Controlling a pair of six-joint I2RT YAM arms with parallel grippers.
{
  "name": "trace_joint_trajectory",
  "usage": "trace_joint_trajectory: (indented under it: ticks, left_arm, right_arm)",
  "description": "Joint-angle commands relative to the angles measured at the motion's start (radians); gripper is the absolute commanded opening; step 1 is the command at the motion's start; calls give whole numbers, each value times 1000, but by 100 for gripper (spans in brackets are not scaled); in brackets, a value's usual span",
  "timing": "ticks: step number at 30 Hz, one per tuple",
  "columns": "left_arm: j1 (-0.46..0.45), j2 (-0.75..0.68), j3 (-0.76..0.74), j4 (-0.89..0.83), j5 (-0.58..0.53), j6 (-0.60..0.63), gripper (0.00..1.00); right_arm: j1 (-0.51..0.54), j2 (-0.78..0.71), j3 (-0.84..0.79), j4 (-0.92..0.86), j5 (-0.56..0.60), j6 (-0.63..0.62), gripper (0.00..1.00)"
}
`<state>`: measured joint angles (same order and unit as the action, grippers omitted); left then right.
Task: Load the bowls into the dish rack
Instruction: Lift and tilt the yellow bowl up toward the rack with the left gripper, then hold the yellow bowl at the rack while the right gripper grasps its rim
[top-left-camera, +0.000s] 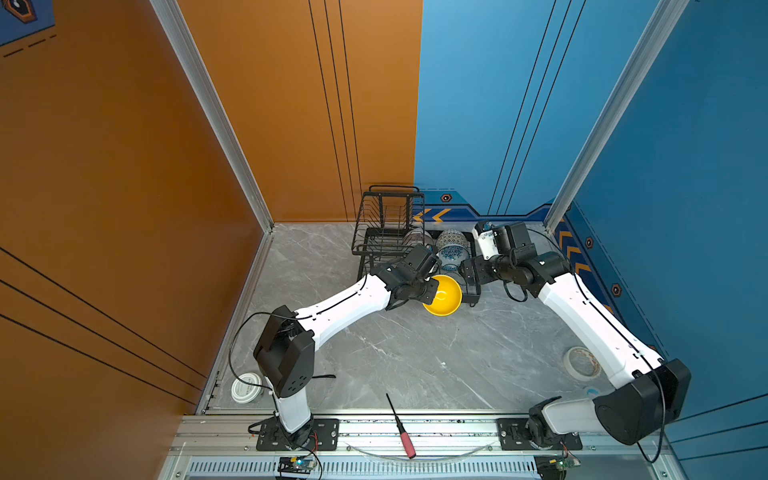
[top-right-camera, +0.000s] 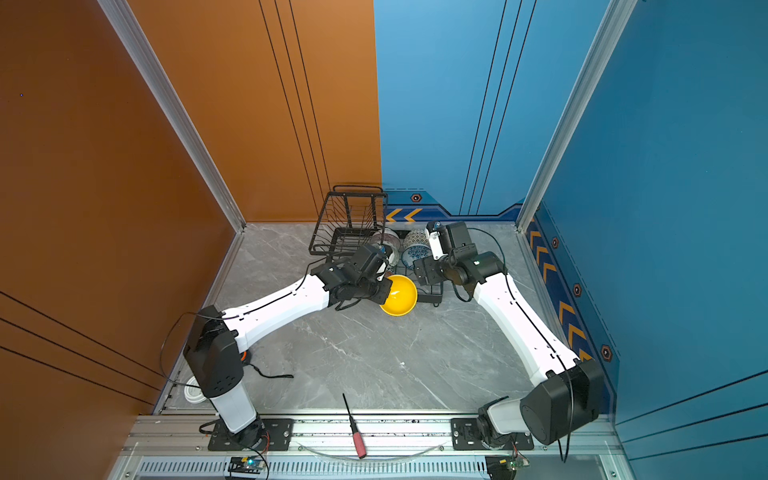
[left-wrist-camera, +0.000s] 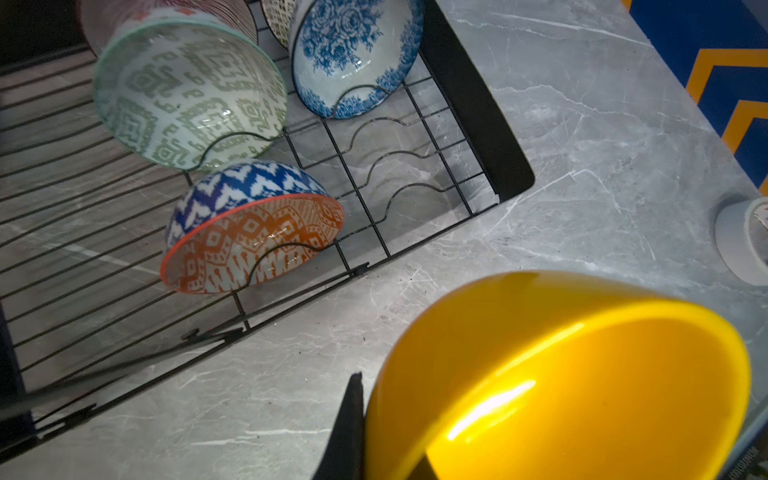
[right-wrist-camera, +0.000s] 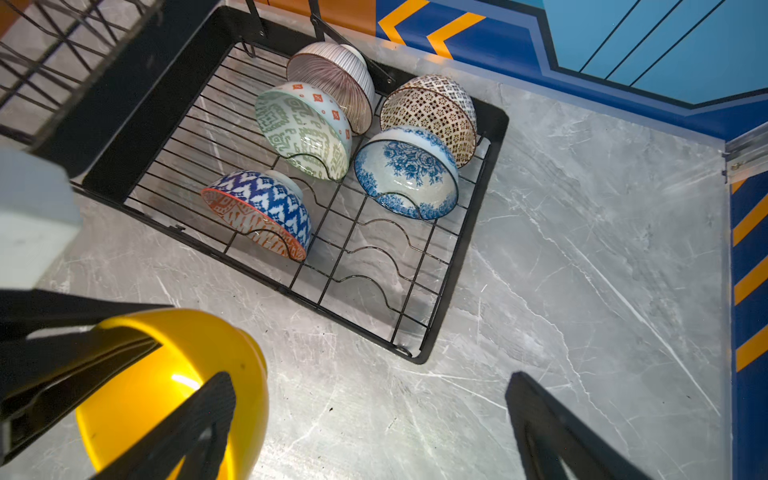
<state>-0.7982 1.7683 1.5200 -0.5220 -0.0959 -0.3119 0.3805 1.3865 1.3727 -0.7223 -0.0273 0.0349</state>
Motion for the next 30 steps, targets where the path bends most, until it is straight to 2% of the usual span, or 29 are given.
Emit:
trace_joint_trajectory:
  ticks: [1, 6, 16, 30]
  left_arm:
    - [10, -5, 50, 42, -71, -21, 0]
    - [12, 9, 68, 55, -92, -32, 0]
    - [11, 16, 78, 77, -89, -33, 0]
    - [26, 36, 103, 93, -89, -26, 0]
  right_arm:
    - [16, -26, -26, 10, -40, 48, 99]
    - [40, -21, -57, 53, -60, 82, 93]
    - [51, 42, -58, 115, -83, 130, 66]
    - [72, 108, -50, 134, -86, 155, 51]
